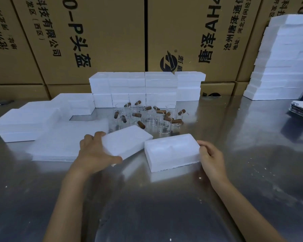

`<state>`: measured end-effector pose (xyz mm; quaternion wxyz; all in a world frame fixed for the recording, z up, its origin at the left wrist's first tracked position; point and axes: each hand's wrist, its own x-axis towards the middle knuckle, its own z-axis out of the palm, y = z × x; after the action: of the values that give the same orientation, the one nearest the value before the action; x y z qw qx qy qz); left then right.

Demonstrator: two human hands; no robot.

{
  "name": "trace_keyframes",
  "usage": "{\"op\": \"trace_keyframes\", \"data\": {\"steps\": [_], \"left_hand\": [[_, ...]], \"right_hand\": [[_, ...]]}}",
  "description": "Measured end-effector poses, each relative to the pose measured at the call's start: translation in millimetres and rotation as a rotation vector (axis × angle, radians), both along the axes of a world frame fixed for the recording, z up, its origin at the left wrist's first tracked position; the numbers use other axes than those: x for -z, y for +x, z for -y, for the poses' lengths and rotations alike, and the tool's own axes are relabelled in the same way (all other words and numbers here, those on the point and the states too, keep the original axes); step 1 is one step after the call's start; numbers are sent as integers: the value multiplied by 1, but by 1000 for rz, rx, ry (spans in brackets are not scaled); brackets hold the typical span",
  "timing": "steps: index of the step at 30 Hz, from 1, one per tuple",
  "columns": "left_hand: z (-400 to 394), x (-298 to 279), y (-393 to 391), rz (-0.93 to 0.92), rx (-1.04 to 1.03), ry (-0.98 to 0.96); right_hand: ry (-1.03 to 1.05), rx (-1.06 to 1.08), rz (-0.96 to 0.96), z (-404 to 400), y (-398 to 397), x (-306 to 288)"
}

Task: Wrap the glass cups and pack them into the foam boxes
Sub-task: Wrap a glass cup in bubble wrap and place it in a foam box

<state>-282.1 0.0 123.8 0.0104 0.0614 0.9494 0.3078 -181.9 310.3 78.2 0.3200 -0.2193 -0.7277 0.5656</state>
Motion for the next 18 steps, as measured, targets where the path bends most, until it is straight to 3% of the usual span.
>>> {"op": "trace_keyframes", "data": {"steps": [8, 13, 16, 18], "left_hand": [[-11, 11, 3, -42, 40, -306], [-15, 6, 5, -79, 32, -210], [-22, -4, 8, -175, 46, -128], [-36, -12, 9, -246, 95, -36]], "right_hand": [[-62, -13, -12, 1, 2, 0], [-10, -25, 36, -4, -9, 2], [145, 35, 69, -19, -38, -11], [271, -32, 191, -24, -64, -24]]}}
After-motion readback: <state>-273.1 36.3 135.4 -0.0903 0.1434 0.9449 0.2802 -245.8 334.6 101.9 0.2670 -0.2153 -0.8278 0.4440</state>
